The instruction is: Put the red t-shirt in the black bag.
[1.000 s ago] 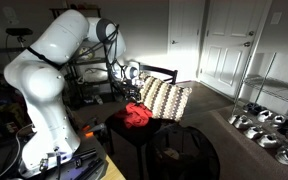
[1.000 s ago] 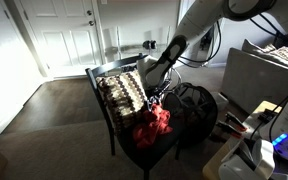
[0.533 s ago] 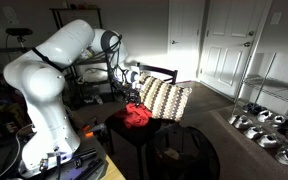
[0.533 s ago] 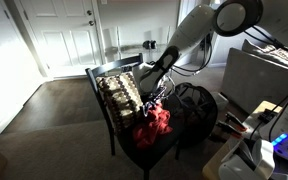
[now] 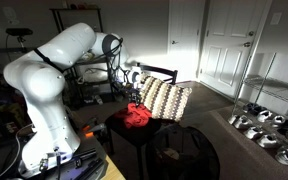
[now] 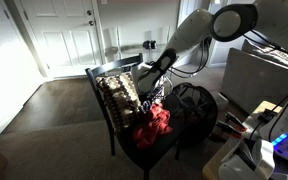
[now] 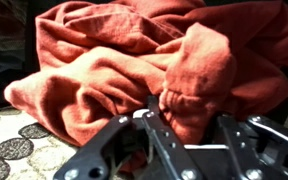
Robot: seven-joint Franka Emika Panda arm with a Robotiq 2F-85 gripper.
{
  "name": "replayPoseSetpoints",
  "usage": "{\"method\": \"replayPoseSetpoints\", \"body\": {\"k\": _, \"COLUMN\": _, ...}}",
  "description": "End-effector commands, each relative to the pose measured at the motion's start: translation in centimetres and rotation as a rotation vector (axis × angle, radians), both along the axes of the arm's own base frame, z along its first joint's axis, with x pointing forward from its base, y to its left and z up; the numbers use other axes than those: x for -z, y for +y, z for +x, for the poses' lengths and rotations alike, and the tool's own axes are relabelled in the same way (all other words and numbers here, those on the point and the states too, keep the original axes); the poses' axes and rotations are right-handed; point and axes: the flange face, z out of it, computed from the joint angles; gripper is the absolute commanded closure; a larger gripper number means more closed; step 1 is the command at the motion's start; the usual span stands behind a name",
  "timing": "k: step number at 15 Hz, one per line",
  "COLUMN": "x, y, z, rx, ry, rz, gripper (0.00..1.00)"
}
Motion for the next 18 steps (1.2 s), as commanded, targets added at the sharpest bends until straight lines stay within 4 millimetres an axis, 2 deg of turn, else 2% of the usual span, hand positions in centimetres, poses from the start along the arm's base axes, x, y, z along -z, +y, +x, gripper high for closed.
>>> {"method": "replayPoseSetpoints", "body": {"k": 1, "x": -0.8, "y": -0.9, "z": 0.5, "rx": 0.017, "ry": -0.005, "rz": -0.019, "gripper": 0.85}}
{"method": "replayPoseSetpoints", "body": {"k": 3, "x": -1.5, "y": -1.6, "z": 0.3, "rx": 0.035, "ry": -0.004, "rz": -0.028, "gripper": 0.98}}
{"method": "replayPoseSetpoints", "body": {"k": 4, "x": -2.2, "y": -2.2, "z": 0.2, "rx": 0.049, "ry": -0.003, "rz": -0.046, "gripper": 0.99}}
{"method": "replayPoseSetpoints", "body": {"k": 7, "x": -4.1, "y": -3.8, "z": -0.2, "rx": 0.098, "ry": -0.020, "rz": -0.071, "gripper": 1.00}}
{"method": "replayPoseSetpoints", "body": {"k": 9, "x": -6.3, "y": -4.8, "z": -0.7, "rx": 0.126, "ry": -0.032, "rz": -0.060, "gripper": 0.99}}
{"method": "replayPoseSetpoints", "body": {"k": 13, "x": -12.3, "y": -6.2, "z": -2.3, "rx": 0.166, "ry": -0.076, "rz": -0.016, "gripper": 0.99}}
{"method": "replayPoseSetpoints", "body": {"k": 18, "x": -19.8, "y": -9.9, "z": -4.6, "rx": 0.284, "ry": -0.177, "rz": -0.025, "gripper": 0.99}}
